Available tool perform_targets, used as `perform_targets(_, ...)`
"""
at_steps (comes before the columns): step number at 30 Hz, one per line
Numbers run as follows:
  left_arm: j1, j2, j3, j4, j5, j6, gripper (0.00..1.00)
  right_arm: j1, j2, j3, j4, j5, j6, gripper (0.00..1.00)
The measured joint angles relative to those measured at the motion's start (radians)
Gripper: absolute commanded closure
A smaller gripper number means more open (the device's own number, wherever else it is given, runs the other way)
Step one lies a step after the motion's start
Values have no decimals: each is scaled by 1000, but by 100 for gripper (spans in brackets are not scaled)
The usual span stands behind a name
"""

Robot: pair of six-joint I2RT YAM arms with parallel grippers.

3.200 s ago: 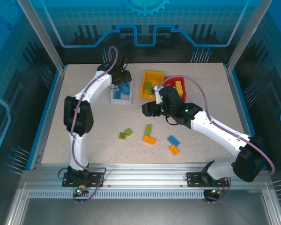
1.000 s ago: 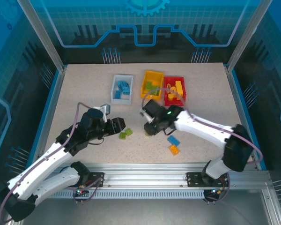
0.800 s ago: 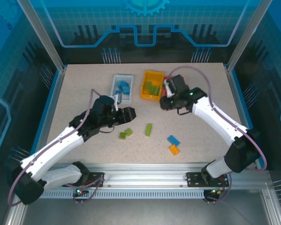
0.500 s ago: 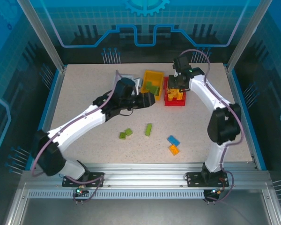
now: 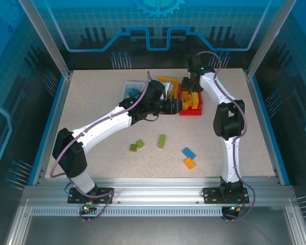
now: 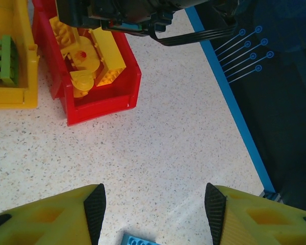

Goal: Sort the legos into containers by color

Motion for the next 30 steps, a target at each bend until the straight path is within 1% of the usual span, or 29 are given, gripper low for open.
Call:
perform_targets(5,-5,0,0,-7,-8,0,43,0,-11,1,-13,-10,-2,45)
perform_targets(8,-16,-2,-7,-16,-12,-2,42,7,-73,-37,-11,-6,-5,46)
perform_targets(11,-25,-13,-32,-33,-19,-12,42,26,-198,-108,2,14,-8,47)
perform_targets(14,-30,-25,-53,-74,-39,-27,40,61,-370,-217,30,38,-8,46)
perform_targets(18,-31,-42,-87,-144,-63,-31,39,150,-653,-450,89,62,4,43)
perform_targets(21,-31,-41,-126,-195,-75,-31,36,233,-851,-672,132,50,37,37)
perform_targets(25,-40,8,-156,-246,-80,-25,32,336,-1093,-984,184,-38,83,30)
perform_targets(28,-64,81,-156,-256,-83,-15,31,377,-1237,-1153,211,-114,109,27)
perform_targets(30,-80,133,-156,-262,-91,-6,29,401,-1308,-1219,214,-148,125,27)
